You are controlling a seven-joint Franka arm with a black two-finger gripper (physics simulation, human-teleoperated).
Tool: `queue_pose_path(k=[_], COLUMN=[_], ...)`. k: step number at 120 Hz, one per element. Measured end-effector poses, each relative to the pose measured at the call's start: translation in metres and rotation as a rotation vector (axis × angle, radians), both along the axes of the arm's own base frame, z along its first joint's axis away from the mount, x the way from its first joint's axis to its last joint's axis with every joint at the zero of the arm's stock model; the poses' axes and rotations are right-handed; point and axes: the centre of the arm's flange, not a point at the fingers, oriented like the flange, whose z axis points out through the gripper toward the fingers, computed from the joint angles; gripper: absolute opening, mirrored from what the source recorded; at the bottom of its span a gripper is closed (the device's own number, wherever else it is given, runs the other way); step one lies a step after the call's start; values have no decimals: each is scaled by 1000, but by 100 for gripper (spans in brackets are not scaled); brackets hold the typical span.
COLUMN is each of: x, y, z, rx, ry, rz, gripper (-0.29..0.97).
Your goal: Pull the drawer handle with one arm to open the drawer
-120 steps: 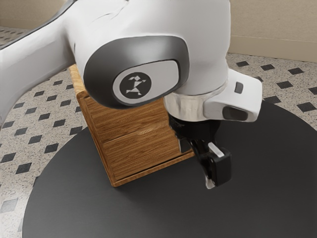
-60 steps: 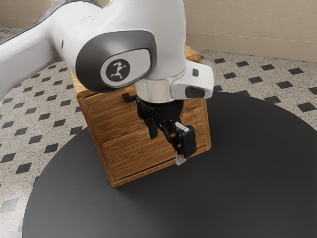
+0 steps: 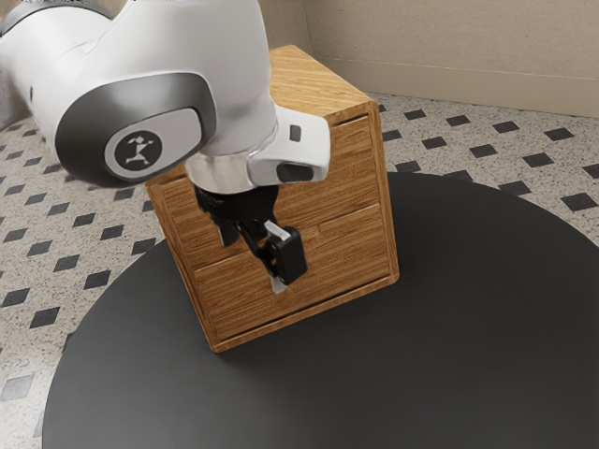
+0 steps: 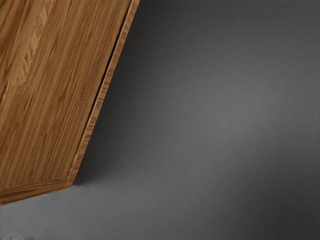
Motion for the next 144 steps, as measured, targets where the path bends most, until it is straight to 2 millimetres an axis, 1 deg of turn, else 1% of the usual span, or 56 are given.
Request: queue_pose_path(k=[9, 20, 23, 26, 30, 34, 37, 44, 47, 50, 59, 66, 72, 78, 87, 97, 112, 124, 134, 144], x=[3, 1, 2, 5, 9, 12, 12, 11, 13, 17, 38, 47, 50, 51, 50, 51, 54, 57, 64, 77], y=[3, -4, -1, 6, 16, 20, 17, 2, 2, 5, 28, 37, 35, 26, 14, 16, 41, 53, 70, 91], z=[-2, 4, 5, 6, 16, 25, 32, 49, 54, 57, 51, 44, 34, 29, 29, 30, 30, 27, 20, 15], rx=[-11, -18, -16, -10, 7, 31, 56, 106, 120, 129, 126, 122, 120, 118, 116, 120, 136, 138, 137, 138], ry=[3, -9, -9, -12, -38, -63, -83, -127, -139, -149, -138, -121, -101, -91, -91, -89, -74, -56, -37, -23], rz=[9, -11, -16, -16, -23, -40, -66, -142, -163, -176, -190, -223, -261, -305, -367, -401, -398, -409, -400, -380], gripper=[68, 68, 68, 68, 68, 68, 68, 68, 68, 68, 68, 68, 68, 68, 68, 68, 68, 68, 68, 69])
